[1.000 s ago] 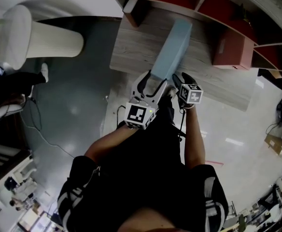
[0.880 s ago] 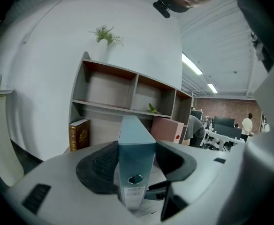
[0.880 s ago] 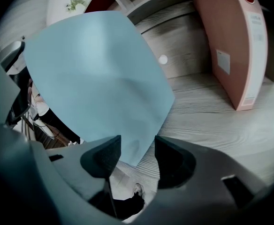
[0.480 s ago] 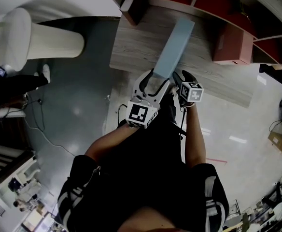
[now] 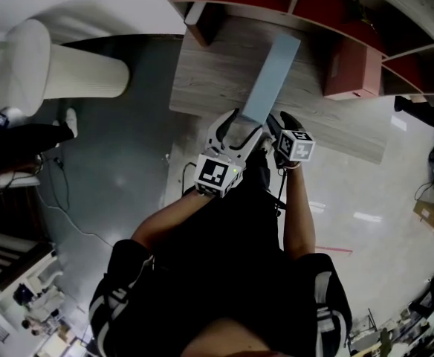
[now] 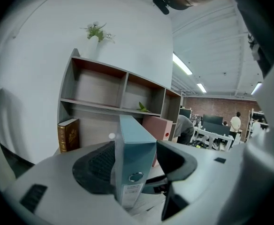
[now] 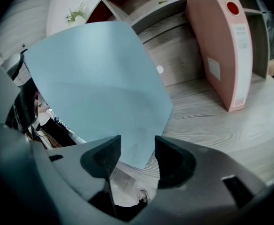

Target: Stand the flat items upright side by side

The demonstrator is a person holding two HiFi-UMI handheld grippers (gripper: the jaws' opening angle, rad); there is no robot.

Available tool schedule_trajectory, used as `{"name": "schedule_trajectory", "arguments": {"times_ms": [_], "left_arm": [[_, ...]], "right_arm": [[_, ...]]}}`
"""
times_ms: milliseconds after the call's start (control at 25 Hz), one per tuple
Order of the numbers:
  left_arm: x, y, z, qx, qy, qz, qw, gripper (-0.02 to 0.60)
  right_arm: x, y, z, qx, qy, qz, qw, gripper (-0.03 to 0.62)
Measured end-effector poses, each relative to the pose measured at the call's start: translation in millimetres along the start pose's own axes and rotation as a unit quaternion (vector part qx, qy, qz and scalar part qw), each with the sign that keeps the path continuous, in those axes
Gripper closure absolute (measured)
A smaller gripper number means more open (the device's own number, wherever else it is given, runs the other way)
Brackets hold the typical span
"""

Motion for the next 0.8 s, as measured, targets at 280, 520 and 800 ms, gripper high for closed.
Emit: {"name": "schedule_trajectory", "arguments": {"times_ms": [280, 520, 800], "left_arm": [[-13.3, 13.1, 3.7, -0.009, -0.018, -0.011, 0.9997, 0.31], [-31.2, 28.8, 12.9, -0.012, -0.047, -0.016, 0.9987, 0.31], [-52.3, 53.8, 20.5, 0.007, -0.04, -0.033, 0.9986, 0.348]], "right_arm": [[-26.5, 12.6, 6.5, -0.002, -0.037, -0.026, 0.999, 0.352], [-54.0, 40.7, 10.7, -0.013, -0.078, -0.041, 0.996, 0.352], [-101.5, 91.7, 16.8, -0.003, -0.159, -0.054, 0.986, 0.35]]}}
Point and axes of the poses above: the fingertips, and each gripper's own axes: x forward along the fingers, y to its left, z out of its top, the point moved 8 cm from there along -x, backward along the fingers, and after that the axes turned 8 degrees about x, right-handed, at the moved point
